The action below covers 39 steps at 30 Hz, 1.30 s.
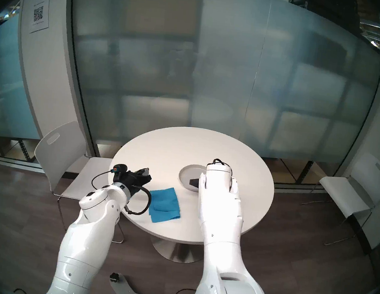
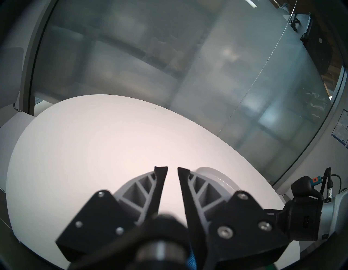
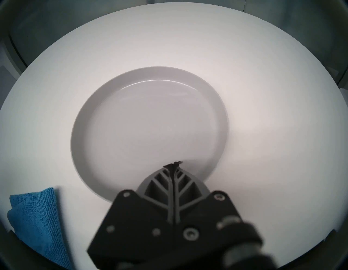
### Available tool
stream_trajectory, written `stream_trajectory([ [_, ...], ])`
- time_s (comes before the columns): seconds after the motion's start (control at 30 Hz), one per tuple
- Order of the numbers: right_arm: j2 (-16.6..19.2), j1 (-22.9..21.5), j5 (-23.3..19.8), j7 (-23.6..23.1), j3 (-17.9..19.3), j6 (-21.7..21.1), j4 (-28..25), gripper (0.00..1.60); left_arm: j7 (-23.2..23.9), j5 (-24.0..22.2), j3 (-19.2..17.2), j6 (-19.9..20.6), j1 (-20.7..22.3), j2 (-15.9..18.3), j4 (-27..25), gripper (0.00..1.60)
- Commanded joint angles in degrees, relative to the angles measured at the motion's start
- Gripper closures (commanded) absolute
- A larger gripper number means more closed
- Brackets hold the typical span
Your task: Fold the napkin in half twice and place it beside the plate
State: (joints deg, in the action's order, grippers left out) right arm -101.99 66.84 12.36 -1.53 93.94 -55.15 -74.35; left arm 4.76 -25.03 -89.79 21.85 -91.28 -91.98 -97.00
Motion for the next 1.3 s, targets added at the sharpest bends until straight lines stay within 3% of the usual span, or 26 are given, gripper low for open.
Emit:
stream_trajectory([
  [0.0,1.23,1.66,0.49,-2.35,-2.06,0.15,-3.6,1.33,0.3,0.05,0.43,-0.37,0.62,-0.12,-1.11,0.82],
  [0.87,6.61,10.85,1.62,-10.66,-6.12,0.15,-14.11,1.32,0.11,0.05,0.92,-0.35,1.29,-0.22,-0.7,0.81],
  [1.27,8.73,16.31,1.75,-13.59,-7.5,0.15,-21.31,1.36,0.3,-0.03,0.82,-0.37,1.24,-0.2,-0.61,0.81],
])
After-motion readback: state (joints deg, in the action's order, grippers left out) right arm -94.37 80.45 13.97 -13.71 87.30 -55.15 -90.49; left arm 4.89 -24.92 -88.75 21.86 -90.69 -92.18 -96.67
